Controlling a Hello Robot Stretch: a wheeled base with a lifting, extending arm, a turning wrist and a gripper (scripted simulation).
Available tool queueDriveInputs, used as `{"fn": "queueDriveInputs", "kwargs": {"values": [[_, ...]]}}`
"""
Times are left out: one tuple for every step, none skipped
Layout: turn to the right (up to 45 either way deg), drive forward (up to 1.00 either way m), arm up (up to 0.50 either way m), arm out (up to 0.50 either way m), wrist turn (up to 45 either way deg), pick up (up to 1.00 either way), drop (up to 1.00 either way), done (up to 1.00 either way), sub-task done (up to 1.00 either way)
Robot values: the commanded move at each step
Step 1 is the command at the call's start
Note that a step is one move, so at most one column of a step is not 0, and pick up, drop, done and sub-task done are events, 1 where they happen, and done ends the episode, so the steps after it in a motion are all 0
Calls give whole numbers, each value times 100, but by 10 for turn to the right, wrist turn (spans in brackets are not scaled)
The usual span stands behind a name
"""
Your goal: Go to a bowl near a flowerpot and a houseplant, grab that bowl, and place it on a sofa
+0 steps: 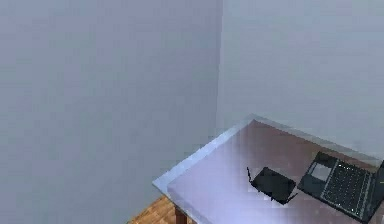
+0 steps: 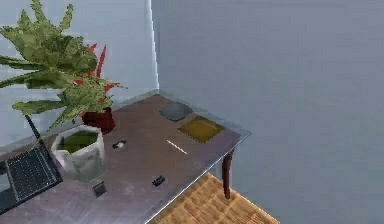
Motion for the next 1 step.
{"fn": "queueDriveInputs", "kwargs": {"values": [[450,0,0,0,0,0,0,0,0]]}}
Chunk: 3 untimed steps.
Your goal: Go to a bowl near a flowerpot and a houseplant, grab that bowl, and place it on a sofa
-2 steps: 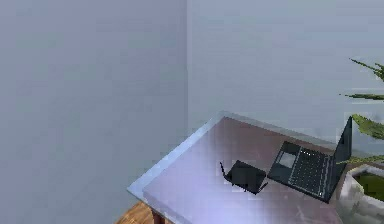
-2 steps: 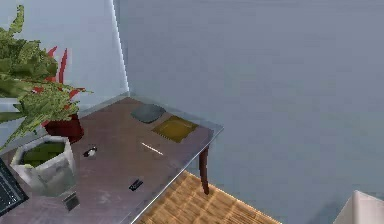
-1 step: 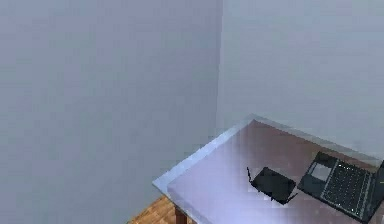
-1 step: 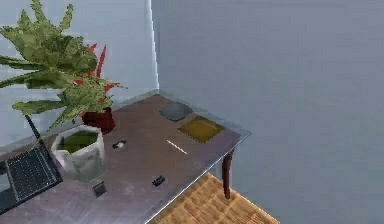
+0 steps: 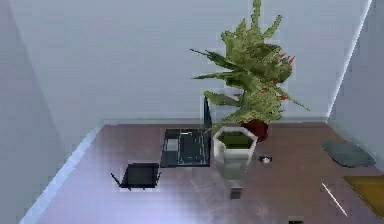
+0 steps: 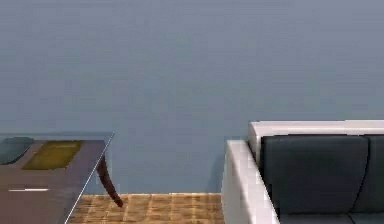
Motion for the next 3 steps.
{"fn": "queueDriveInputs", "kwargs": {"values": [[450,0,0,0,0,0,0,0,0],[270,0,0,0,0,0,0,0,0],[0,75,0,0,0,0,0,0,0]]}}
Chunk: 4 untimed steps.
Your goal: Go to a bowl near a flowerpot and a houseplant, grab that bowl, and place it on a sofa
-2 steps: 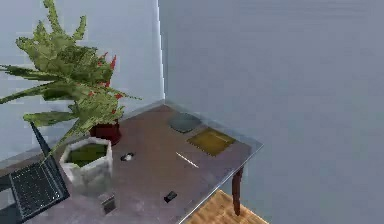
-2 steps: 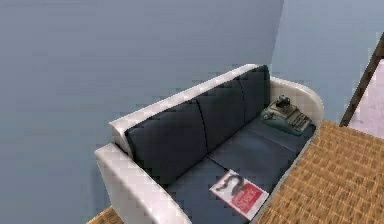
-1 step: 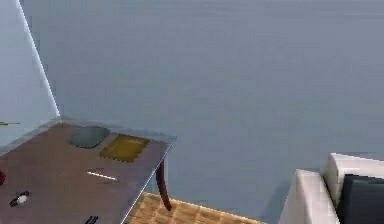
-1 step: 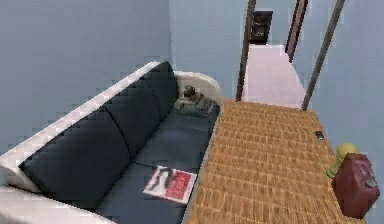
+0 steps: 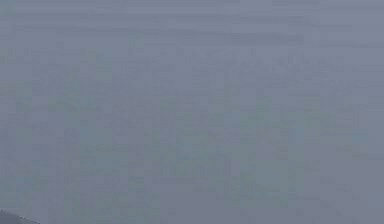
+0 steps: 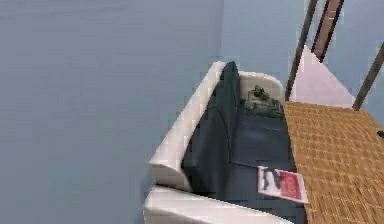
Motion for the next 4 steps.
{"fn": "queueDriveInputs", "kwargs": {"values": [[-450,0,0,0,0,0,0,0,0],[-450,0,0,0,0,0,0,0,0],[-450,0,0,0,0,0,0,0,0],[-150,0,0,0,0,0,0,0,0]]}}
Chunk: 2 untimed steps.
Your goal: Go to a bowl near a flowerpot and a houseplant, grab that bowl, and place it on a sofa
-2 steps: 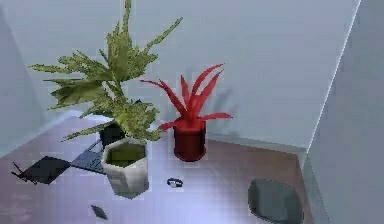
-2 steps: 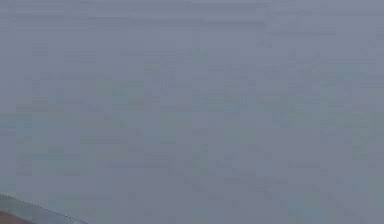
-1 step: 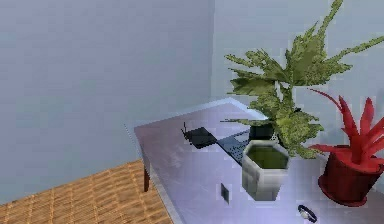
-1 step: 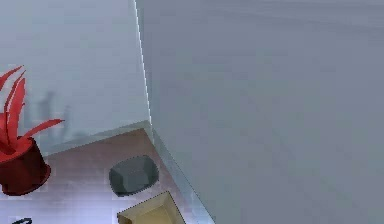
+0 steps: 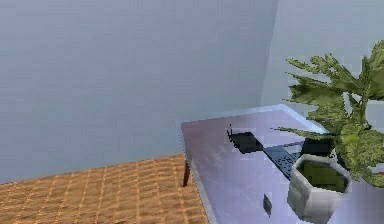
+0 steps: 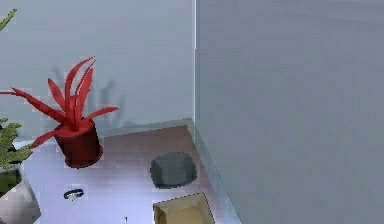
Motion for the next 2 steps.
{"fn": "queueDriveInputs", "kwargs": {"values": [[0,0,50,0,0,0,0,0,0],[0,0,30,0,0,0,0,0,0]]}}
